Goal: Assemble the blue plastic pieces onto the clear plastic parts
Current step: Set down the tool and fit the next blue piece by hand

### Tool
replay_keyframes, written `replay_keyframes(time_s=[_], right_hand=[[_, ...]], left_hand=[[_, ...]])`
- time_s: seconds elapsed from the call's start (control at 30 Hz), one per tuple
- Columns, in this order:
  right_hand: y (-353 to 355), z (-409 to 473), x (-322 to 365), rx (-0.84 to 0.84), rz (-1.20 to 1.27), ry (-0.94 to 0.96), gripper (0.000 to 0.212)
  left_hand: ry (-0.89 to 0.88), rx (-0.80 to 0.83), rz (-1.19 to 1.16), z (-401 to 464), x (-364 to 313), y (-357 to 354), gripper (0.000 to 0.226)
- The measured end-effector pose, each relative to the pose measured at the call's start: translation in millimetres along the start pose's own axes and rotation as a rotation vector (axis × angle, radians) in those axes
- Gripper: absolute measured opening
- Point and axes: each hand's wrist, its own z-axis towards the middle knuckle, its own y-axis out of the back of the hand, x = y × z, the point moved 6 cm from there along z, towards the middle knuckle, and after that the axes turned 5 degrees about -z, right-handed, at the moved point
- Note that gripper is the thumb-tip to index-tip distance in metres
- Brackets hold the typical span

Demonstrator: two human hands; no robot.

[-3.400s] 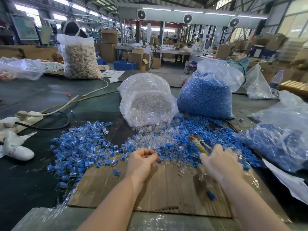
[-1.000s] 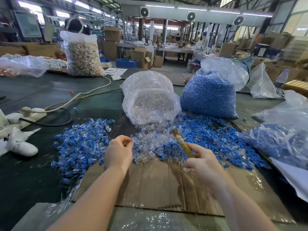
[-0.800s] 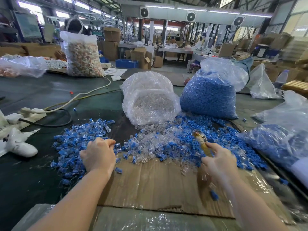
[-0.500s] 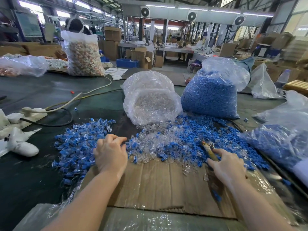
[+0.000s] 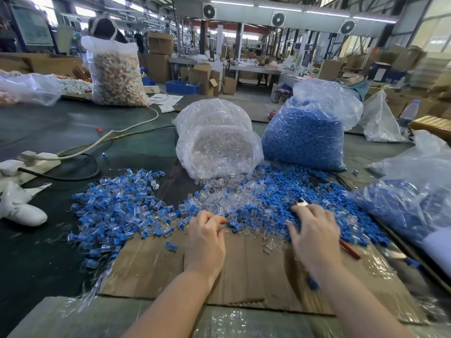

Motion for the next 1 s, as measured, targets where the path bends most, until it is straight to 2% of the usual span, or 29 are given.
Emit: replay_keyframes(time_s=[0.1,0.2,0.33,0.47,0.77,1.0], right_hand=[[-5.8,-10.0,40.9,-0.041,0.106,0.198,0.026],[-20.0,-14.8,67.9,-0.006,0.11,0.262,0.026],[-37.1,-16.3,81.6,0.031,0.024,0.263,0.033],[-40.7,-17.3,84.2,0.025,0.012,0.235,0.026],[-25.5,-32.3,80.3,-0.071,0.283,0.238,0.009],[-22.7,-35.9,80.7,-0.049,0.341,0.293,0.013]], left_hand=[[-0.015,0.015,0.008,-1.7,1.7,-0.5,0.021],[-0.017,0.027,0.028,-4.0,5.6,-0.5,0.022],[-0.02,0.045,0.047,-4.3,7.2,-1.3,0.022],[-0.025,0.053,0.044,-4.1,7.8,-2.5,0.02],[-0.069,0.079,-0.038,-4.7,0.9,1.5,0.022],[-0.031,0.083,-0.185,-4.8,-2.3,7.0,0.025]])
